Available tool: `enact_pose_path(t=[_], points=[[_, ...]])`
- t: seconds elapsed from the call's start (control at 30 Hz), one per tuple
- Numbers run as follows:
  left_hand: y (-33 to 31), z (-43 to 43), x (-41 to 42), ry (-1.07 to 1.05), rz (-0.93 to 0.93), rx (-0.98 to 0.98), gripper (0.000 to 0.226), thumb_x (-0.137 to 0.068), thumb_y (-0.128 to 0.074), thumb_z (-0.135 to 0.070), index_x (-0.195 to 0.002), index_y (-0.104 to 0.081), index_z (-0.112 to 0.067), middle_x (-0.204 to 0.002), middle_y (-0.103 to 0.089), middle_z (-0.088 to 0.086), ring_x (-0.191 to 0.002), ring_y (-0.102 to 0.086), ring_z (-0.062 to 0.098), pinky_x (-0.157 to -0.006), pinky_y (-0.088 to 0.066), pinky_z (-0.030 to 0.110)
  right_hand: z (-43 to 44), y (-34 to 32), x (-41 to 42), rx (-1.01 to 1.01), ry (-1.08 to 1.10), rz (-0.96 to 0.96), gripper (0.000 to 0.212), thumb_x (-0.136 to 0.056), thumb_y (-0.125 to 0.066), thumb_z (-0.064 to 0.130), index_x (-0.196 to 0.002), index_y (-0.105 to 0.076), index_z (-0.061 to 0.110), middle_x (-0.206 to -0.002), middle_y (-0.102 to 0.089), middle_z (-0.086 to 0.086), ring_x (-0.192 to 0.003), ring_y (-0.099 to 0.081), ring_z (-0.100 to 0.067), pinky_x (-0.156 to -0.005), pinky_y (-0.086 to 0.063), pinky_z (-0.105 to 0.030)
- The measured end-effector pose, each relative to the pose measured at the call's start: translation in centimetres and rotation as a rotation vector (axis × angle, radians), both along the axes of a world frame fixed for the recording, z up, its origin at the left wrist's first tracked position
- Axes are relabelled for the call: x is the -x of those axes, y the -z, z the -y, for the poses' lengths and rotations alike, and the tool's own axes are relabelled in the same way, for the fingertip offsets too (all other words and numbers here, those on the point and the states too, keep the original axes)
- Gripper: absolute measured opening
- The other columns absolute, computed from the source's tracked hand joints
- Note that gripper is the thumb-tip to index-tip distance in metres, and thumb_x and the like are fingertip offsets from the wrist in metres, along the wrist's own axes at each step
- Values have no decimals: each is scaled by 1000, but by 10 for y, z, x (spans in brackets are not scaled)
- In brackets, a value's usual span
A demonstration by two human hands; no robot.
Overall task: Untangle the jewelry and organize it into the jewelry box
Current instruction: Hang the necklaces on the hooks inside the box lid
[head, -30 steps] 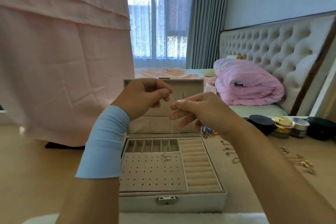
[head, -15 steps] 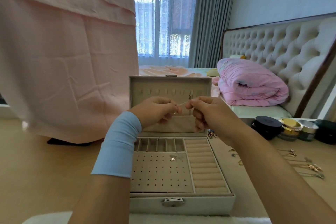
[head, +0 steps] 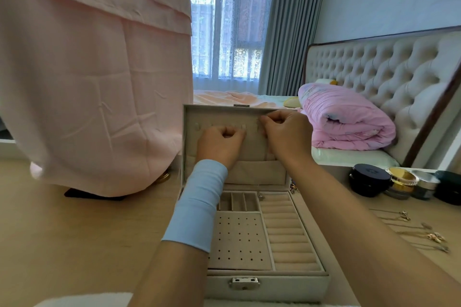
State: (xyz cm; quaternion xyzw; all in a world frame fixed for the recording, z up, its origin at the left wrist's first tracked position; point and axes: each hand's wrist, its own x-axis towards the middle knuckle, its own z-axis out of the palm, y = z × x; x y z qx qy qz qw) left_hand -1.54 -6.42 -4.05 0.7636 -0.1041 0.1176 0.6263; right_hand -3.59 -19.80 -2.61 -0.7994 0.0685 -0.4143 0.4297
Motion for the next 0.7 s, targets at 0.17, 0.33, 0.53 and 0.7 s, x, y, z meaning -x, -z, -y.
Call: enact_pose_path(t=[0.17, 0.33, 0.53, 0.7], points=[[3, 7, 1, -116, -21, -102, 29, -86, -64, -32, -78, -72, -5, -74, -69, 8, -68, -57, 18, -54, -38, 18, -2, 1, -7, 102, 122, 39, 11, -83, -71, 16, -86, -80, 11, -80, -75, -1, -73, -66, -13, -63, -41, -14], [10, 3, -3, -92, -93, -135, 35, -85, -61, -30, -62, -59, -5, -63, -56, 14, -61, -52, 25, -56, -40, 22, -4, 2, -4, 199, 127, -5, 11, -85, -67, 13, -83, -77, 12, -82, -74, 0, -78, -65, -13, -63, -39, -15], [7, -3, -2, 25, -99, -278, 31, -86, -62, -33, -62, -57, -14, -64, -56, 7, -62, -53, 23, -70, -56, 38, -2, 12, 14, 263, 60, -215, 12, -85, -65, 15, -79, -76, 13, -82, -71, 0, -80, -64, -15, -65, -42, -22], [-1, -8, 8, 386, -173, -450, 22, -95, -58, -28, -91, -65, -7, -79, -67, 9, -66, -61, 21, -75, -58, 38, -8, 20, 33, 21, -166, -434, 33, -97, -56, 30, -74, -71, 11, -67, -70, -10, -58, -65, -20, -55, -51, -29]])
